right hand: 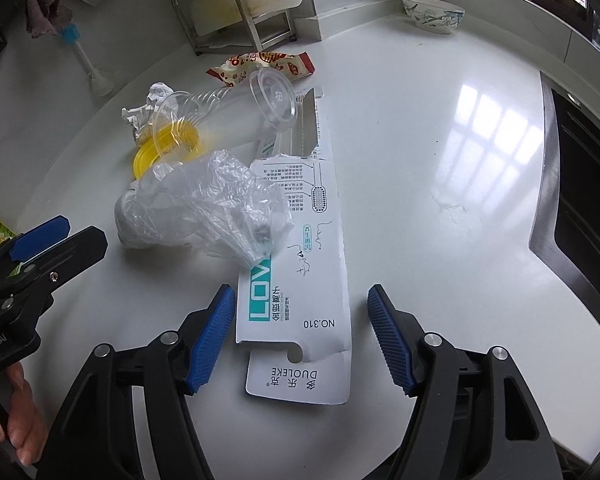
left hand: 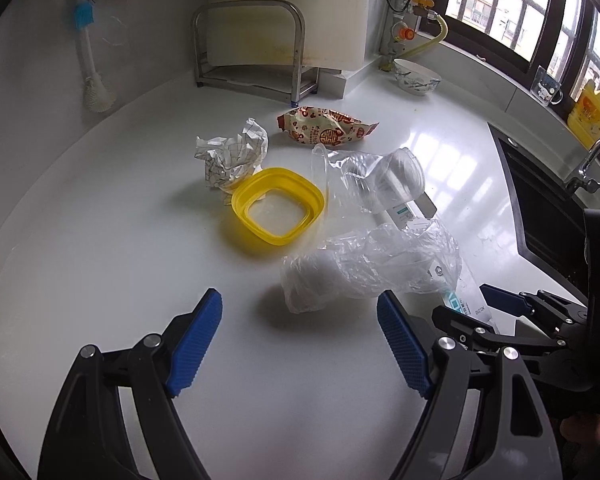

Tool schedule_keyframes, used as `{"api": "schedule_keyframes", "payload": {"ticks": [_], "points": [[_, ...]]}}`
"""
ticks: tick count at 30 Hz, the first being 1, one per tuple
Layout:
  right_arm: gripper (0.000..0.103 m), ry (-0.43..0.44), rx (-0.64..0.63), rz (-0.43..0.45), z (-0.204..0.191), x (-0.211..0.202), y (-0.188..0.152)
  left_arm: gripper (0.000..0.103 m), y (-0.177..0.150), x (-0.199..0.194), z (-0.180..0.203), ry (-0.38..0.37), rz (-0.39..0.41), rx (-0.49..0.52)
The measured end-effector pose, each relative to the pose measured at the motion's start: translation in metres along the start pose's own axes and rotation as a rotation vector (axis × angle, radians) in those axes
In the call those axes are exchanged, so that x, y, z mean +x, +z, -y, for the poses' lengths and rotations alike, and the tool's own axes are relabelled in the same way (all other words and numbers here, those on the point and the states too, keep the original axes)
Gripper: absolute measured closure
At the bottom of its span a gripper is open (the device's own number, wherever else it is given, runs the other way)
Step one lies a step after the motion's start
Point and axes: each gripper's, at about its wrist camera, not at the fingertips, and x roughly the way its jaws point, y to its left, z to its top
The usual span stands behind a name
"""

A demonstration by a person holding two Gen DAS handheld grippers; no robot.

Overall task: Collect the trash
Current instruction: 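Grasp the white LOVE toothbrush package with the right tool while the left tool grasps the clear plastic bag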

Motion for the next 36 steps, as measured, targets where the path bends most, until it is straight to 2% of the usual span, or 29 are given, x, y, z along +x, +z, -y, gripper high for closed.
{"api": "schedule_keyframes", "payload": {"ticks": [11,19,21,22,30,36], "points": [[0.037,-0.056,-0.025,0.017,0.0,0.011,0.016,0.025,0.0,0.0,-0.001,-0.011,0.003,-0.001],[0.037,-0.092,-0.093,0.033,-0.012,0.023,0.027,0.025,0.001,0.001,-0.002,-0.011,0.003,-0.003],[0.041,-0.102,-0.125,0.038,-0.016,0.025,0.028,0.025,0.001,0.001,-0.002,-0.011,0.004,-0.002],[0.05,-0.106,-0.142,0.045,-0.018,0.025,0.028,0.025,0.001,0.001,-0.002,-0.012,0.004,-0.003],[0.052,-0.051,-0.11,0.046,-0.01,0.017,0.027,0.025,0.004,0.007,0.003,-0.029,0.015,0.007],[0.052,-0.05,-0.095,0.041,-0.004,0.016,0.026,0.025,0.009,0.02,0.013,-0.065,0.039,0.081]]}}
